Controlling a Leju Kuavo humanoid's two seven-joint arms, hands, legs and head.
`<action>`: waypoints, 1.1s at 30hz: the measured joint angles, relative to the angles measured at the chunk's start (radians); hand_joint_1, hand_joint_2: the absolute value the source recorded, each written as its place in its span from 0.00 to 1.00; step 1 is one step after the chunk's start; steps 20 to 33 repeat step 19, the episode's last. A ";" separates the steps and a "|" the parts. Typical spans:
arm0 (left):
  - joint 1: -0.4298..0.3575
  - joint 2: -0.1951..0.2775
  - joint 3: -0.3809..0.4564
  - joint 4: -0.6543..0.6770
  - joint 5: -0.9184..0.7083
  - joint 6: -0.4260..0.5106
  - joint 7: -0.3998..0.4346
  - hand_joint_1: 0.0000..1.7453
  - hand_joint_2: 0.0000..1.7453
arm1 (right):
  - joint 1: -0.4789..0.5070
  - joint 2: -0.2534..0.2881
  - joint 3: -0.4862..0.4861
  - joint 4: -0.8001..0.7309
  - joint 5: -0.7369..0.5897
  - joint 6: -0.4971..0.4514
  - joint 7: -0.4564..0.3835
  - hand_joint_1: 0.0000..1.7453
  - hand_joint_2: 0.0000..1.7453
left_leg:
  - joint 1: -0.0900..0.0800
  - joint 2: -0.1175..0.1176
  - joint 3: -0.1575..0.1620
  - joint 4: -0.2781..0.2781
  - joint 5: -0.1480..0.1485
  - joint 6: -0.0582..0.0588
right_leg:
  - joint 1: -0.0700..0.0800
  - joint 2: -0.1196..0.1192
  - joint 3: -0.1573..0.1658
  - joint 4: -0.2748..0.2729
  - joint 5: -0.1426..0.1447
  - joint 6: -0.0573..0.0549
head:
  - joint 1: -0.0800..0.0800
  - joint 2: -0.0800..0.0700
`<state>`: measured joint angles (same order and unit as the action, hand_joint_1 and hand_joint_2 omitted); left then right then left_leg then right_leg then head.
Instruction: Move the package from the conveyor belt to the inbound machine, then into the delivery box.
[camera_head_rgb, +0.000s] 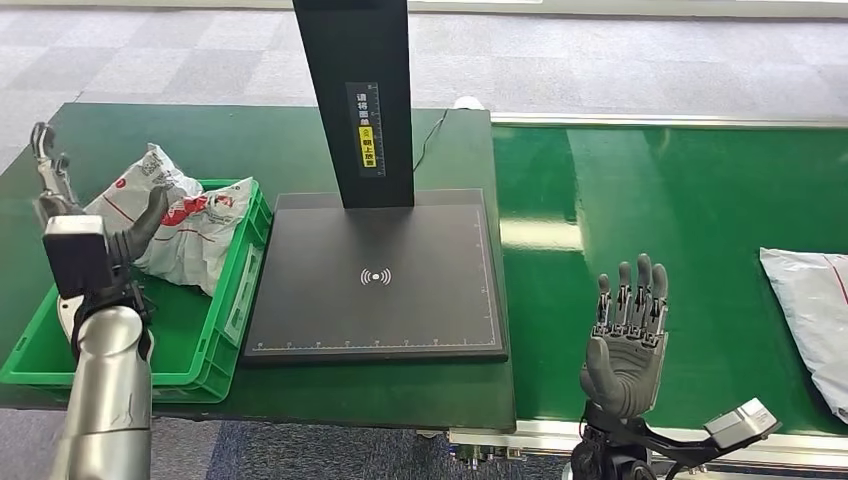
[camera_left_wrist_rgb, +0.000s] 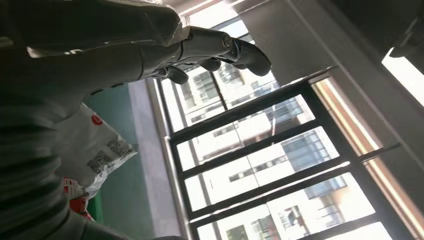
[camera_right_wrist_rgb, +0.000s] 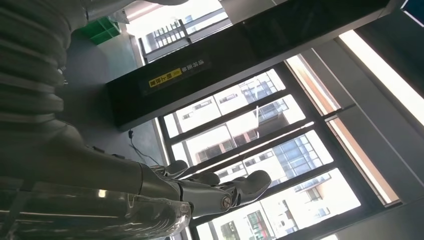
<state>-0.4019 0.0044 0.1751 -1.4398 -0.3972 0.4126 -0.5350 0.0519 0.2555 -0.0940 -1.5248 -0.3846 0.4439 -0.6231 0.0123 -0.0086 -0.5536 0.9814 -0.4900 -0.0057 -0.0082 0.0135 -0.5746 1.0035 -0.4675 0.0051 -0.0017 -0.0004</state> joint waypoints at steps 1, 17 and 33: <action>0.047 -0.014 -0.016 -0.067 0.006 0.036 -0.021 0.00 1.00 | 0.001 0.000 0.000 -0.002 0.000 -0.004 0.002 0.00 1.00 | 0.000 0.000 0.000 0.000 0.000 0.000 | 0.000 0.000 0.000 0.000 0.000 0.000 | 0.000 0.000; 0.365 -0.186 -0.404 -0.060 0.313 -0.405 -0.126 0.00 1.00 | -0.021 -0.005 0.142 0.051 0.509 -0.347 0.007 0.00 1.00 | -0.001 -0.002 0.002 0.000 -0.001 0.000 | -0.001 -0.001 0.002 -0.001 -0.001 0.002 | 0.000 0.000; 0.364 -0.202 -0.424 0.009 0.298 -0.429 -0.138 0.00 1.00 | -0.024 -0.008 0.159 0.075 0.540 -0.359 0.020 0.00 1.00 | -0.001 -0.002 0.002 0.000 -0.001 0.000 | -0.001 -0.001 0.002 -0.001 -0.001 0.002 | 0.000 0.000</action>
